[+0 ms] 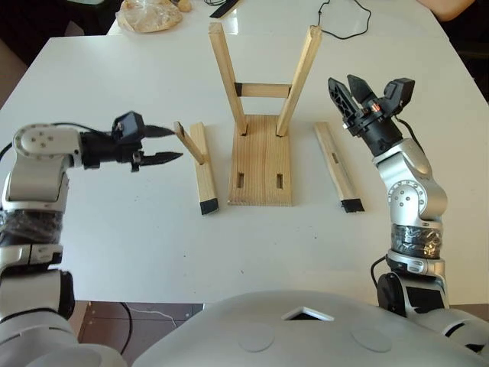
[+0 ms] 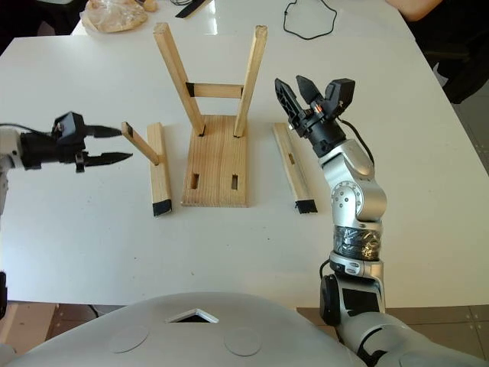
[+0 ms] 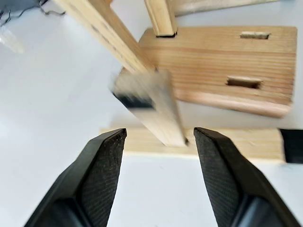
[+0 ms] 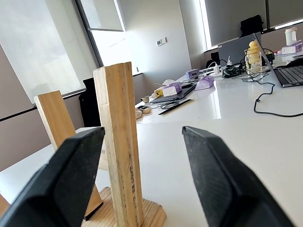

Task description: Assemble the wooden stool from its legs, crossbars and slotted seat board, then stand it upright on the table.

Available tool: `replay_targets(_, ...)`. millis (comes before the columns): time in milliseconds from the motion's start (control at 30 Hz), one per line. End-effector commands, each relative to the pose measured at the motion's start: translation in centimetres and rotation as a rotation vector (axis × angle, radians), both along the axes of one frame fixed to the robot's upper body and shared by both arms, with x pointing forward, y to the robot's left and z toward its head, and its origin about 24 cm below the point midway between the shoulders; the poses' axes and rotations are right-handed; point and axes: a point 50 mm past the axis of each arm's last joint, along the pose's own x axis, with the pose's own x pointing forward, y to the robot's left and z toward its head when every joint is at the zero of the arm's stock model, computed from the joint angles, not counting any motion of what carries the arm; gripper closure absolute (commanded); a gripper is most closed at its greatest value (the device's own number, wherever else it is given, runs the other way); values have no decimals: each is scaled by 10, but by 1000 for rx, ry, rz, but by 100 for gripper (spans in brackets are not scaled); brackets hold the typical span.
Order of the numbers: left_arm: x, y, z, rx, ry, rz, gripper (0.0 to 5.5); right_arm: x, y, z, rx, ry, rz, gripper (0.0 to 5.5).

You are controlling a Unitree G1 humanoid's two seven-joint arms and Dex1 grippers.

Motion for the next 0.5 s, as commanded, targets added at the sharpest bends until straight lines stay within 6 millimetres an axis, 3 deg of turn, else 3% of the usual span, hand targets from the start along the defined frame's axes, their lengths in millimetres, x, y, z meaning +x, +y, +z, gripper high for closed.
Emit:
replay_targets(33, -15, 7, 3, -191, -2, 237, 285, -4, -6, -3, 16, 8, -52, 248)
replay_targets(100, -11, 6, 10, -309, -88, 389, 285, -5, -8, -3, 22, 9, -71, 248)
replay_targets(167, 2, 10, 20, -410, -243, 641, 285, -9, -18, 0, 26, 7, -106, 248)
replay_targets(200, 10, 4, 29, -546, -317, 783, 285, -9, -27, 1, 37, 13, -144, 248)
replay_targets(233, 15, -6, 36, -704, -341, 884, 285, -9, -35, 2, 47, 20, -177, 248)
replay_targets(267, 17, -27, 43, -850, -343, 912, 285, -5, -43, 4, 50, 29, -208, 248)
replay_targets(333, 18, -70, 52, -998, -330, 912, 285, 5, -50, 8, 54, 38, -258, 248)
replay_targets(400, 17, -99, 58, -1027, -324, 919, 285, 15, -49, 13, 66, 37, -288, 248)
replay_targets(500, 15, -115, 65, -985, -327, 927, 285, 23, -44, 17, 103, 48, -314, 248)
